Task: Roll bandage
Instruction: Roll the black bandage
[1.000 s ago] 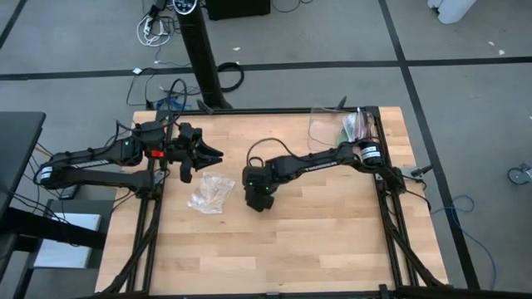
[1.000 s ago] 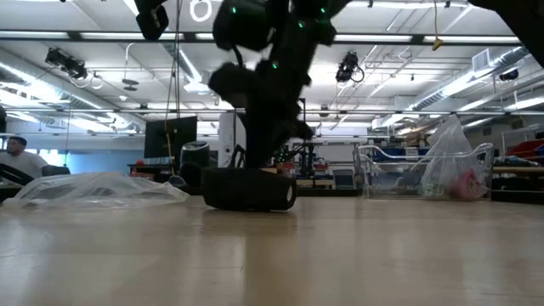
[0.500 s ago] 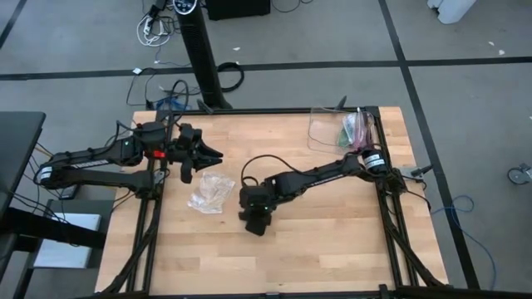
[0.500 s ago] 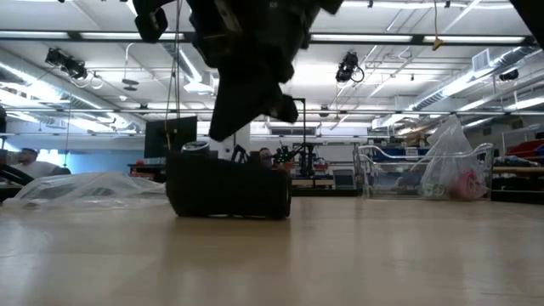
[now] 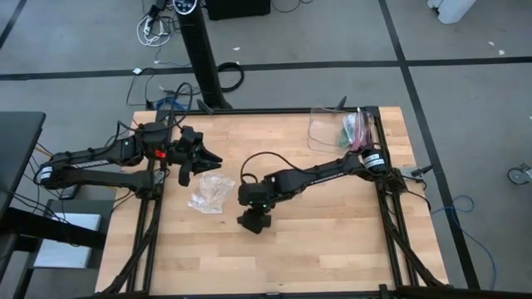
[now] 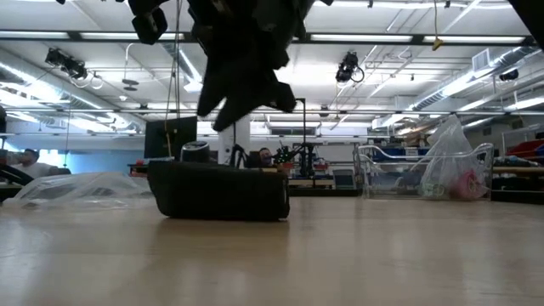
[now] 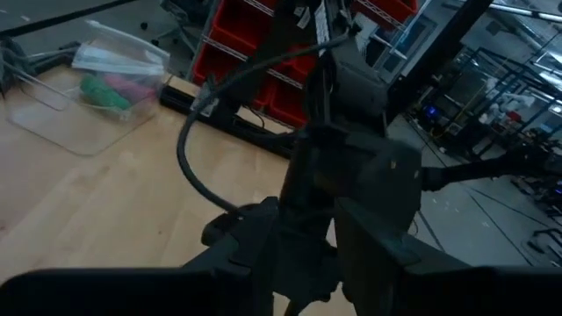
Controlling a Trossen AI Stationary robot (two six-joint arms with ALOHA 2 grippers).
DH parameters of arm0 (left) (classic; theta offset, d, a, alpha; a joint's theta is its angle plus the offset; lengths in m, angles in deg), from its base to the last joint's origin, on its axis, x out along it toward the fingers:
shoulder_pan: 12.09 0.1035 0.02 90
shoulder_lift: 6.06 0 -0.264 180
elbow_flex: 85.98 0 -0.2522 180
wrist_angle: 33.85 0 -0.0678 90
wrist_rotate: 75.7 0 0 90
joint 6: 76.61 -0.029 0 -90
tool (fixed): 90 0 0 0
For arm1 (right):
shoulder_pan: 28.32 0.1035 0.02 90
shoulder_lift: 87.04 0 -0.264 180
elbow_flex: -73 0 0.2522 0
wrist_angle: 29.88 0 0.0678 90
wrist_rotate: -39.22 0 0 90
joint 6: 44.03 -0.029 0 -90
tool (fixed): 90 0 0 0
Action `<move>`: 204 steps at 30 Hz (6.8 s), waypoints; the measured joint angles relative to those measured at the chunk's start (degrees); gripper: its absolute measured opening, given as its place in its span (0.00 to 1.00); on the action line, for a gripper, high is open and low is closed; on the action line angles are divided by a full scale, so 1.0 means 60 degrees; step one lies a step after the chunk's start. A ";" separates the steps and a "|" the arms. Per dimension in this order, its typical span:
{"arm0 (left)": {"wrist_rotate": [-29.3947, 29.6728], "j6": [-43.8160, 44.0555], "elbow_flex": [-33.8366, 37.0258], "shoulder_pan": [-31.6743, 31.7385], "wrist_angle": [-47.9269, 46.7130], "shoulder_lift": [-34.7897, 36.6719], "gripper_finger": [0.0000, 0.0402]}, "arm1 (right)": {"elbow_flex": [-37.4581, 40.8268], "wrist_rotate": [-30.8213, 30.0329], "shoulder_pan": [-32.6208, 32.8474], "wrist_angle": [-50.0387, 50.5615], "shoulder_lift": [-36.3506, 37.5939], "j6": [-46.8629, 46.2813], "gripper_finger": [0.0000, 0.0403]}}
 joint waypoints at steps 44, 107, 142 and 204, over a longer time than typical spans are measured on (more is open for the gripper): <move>-0.0736 -0.0298 0.0000 0.0000 -0.0747 0.0000 0.30 | 0.0863 0.0418 0.0256 -0.0032 0.0000 -0.1435 0.01; -0.1404 0.1727 0.2317 -0.2295 0.6113 -0.8404 0.02 | 0.0860 -0.1762 0.1108 -0.0136 0.0000 -0.2692 0.00; -0.1719 0.0712 0.2357 -0.0770 0.4837 -0.7164 0.09 | 0.1643 -0.2523 0.1090 -0.0029 0.0036 -0.4741 0.00; -0.2060 0.1302 0.2375 -0.2078 0.6789 -0.8864 0.04 | 0.1310 -0.1136 0.0874 -0.1066 0.0180 -0.2655 0.07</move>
